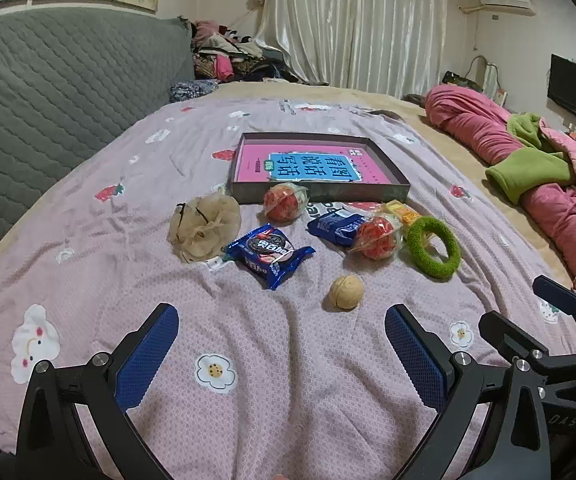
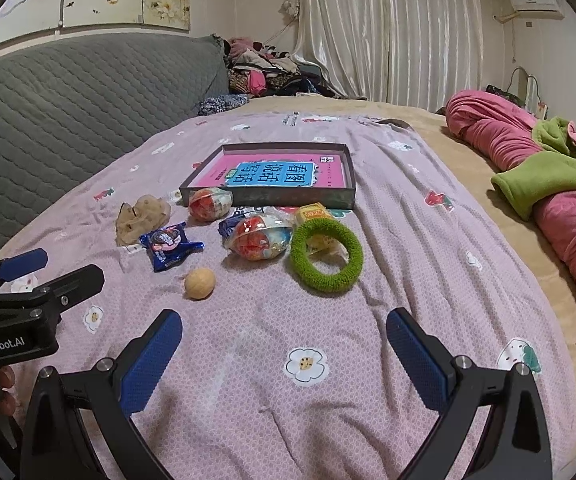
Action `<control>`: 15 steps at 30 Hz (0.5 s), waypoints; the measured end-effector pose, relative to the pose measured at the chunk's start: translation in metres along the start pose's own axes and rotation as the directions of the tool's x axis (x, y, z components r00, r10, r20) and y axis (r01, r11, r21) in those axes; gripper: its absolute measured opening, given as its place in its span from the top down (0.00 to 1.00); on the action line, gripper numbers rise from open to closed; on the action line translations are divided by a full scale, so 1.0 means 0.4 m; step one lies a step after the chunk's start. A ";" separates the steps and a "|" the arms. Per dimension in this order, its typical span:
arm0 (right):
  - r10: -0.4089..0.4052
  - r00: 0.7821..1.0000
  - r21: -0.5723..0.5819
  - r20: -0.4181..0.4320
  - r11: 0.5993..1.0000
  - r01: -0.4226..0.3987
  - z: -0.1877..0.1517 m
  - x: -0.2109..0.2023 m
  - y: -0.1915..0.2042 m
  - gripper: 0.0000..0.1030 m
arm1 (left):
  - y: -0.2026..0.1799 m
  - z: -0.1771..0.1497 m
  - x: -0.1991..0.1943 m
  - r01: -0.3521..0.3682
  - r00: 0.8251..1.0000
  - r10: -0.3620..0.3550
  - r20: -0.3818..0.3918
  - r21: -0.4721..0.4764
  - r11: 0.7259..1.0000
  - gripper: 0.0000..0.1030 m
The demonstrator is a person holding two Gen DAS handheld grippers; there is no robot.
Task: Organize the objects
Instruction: 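Move both tools toward the items scattered in front of the tray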
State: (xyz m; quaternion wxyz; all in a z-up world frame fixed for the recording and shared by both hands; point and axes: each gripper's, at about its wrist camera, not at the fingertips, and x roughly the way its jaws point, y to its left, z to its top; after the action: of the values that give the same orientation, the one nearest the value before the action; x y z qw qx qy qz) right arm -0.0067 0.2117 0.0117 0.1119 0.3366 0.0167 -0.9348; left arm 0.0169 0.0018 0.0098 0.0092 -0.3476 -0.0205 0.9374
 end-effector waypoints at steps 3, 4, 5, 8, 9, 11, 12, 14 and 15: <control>0.004 1.000 0.004 0.001 1.000 -0.004 -0.001 -0.007 -0.001 0.00 | 0.000 0.001 -0.007 0.001 1.000 -0.001 0.004 -0.002 1.000 0.00; 0.003 1.000 0.004 0.003 1.000 -0.003 -0.001 -0.009 0.000 0.00 | 0.000 0.001 -0.010 0.002 1.000 -0.002 0.005 -0.003 1.000 0.00; 0.005 1.000 0.004 0.003 1.000 -0.005 0.000 -0.010 0.000 0.00 | 0.001 0.002 -0.013 0.004 1.000 -0.004 0.005 -0.003 1.000 0.00; 0.006 1.000 0.006 0.008 1.000 -0.006 0.004 -0.019 0.000 0.00 | 0.000 0.006 -0.020 0.005 1.000 -0.005 0.011 -0.001 1.000 0.00; 0.006 1.000 0.004 0.009 1.000 -0.006 0.007 -0.022 0.001 0.00 | 0.000 0.008 -0.022 0.006 1.000 -0.006 0.012 0.000 1.000 0.00; 0.003 1.000 0.002 0.015 1.000 -0.003 0.010 -0.027 0.001 0.00 | 0.001 0.011 -0.026 0.008 1.000 -0.008 0.014 -0.004 1.000 0.00; 0.001 1.000 0.002 0.018 1.000 -0.001 0.013 -0.031 0.002 0.00 | 0.001 0.011 -0.028 0.010 1.000 -0.009 0.017 -0.007 1.000 0.00; 0.005 1.000 0.003 0.024 1.000 -0.005 0.016 -0.038 0.002 0.00 | 0.002 0.012 -0.031 0.015 1.000 -0.015 0.021 -0.007 1.000 0.00; 0.005 1.000 0.001 0.026 1.000 -0.005 0.018 -0.041 0.002 0.00 | 0.003 0.013 -0.033 0.013 1.000 -0.013 0.023 -0.007 1.000 0.00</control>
State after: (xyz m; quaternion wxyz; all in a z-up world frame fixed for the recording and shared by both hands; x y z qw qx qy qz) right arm 0.0012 0.2133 0.0276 0.1144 0.3245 0.0138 -0.9388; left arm 0.0235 0.0001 0.0222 0.0139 -0.3368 -0.0264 0.9411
